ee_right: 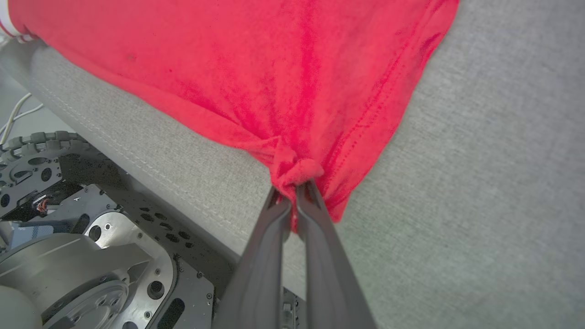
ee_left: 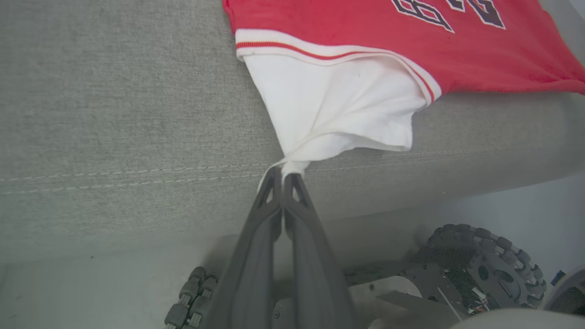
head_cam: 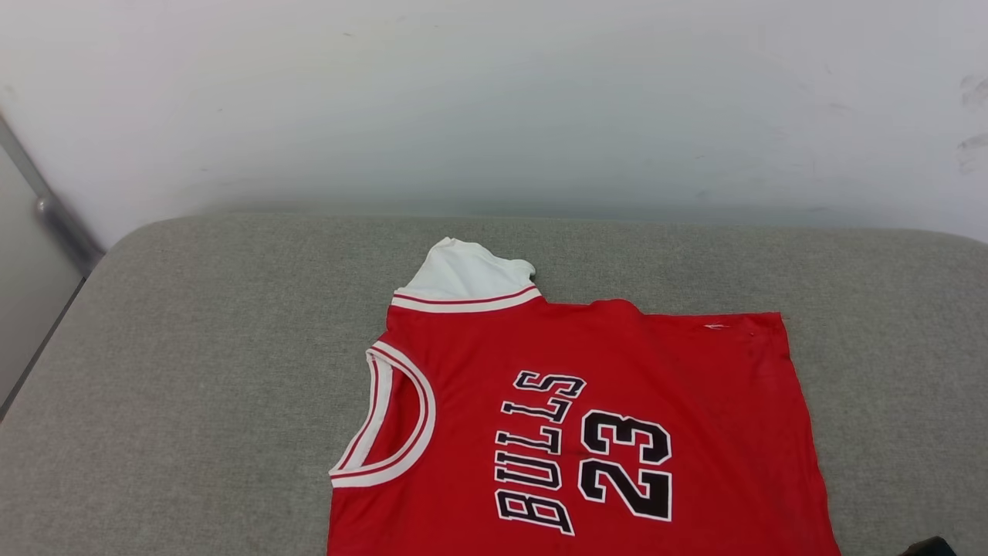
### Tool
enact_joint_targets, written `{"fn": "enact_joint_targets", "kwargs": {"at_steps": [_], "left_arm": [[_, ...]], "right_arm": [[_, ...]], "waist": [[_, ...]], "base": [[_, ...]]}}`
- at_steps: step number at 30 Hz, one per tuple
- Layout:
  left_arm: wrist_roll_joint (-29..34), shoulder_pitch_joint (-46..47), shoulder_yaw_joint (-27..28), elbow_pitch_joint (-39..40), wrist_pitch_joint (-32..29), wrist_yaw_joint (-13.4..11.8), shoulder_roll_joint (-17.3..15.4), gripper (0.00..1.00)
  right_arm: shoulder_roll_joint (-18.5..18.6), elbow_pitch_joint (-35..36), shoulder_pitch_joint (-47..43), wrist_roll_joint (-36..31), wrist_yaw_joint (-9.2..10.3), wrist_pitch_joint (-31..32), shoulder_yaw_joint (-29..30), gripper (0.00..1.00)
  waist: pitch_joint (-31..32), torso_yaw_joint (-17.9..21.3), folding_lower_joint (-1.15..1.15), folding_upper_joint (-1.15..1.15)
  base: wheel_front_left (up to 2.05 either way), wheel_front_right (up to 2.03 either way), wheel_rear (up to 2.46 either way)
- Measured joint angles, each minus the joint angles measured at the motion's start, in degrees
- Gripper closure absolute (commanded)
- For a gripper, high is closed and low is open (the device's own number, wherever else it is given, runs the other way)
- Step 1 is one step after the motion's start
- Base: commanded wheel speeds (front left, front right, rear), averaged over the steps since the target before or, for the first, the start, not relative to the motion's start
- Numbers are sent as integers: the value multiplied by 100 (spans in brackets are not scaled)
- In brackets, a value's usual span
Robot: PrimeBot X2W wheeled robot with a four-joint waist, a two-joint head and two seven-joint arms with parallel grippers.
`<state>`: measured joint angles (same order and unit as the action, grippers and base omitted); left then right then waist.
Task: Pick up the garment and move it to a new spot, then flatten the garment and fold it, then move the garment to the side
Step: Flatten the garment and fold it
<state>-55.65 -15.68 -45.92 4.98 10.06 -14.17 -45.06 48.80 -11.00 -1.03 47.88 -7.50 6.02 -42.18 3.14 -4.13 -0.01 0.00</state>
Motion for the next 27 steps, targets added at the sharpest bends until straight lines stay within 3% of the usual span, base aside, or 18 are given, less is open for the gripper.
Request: {"fn": "enact_joint_targets", "kwargs": {"at_steps": [5,13,20,27], "left_arm": [[169,211,179,26,181,-8,-13,100],[770,1400,314,47,90,179,-79,100],[1067,2509,330,-502,-94,553,154,100],[1272,3404,269,-1532,-46,1033,485,100]], "right_arm": [[-172,216,-258,-216,-1,156,619,100],[-414,583,-291,-519,0,555,1352,100],[-543,754,-21,-613,0,875,1568,100],[-601,727,561,-709,0,1057,1562,100]], "waist": [[0,1,1,0],[-72,-10,1,0],[-338,28,2,0],[-831,104,2,0]], "base": [[0,0,0],[0,0,0],[0,0,0],[0,0,0]]}}
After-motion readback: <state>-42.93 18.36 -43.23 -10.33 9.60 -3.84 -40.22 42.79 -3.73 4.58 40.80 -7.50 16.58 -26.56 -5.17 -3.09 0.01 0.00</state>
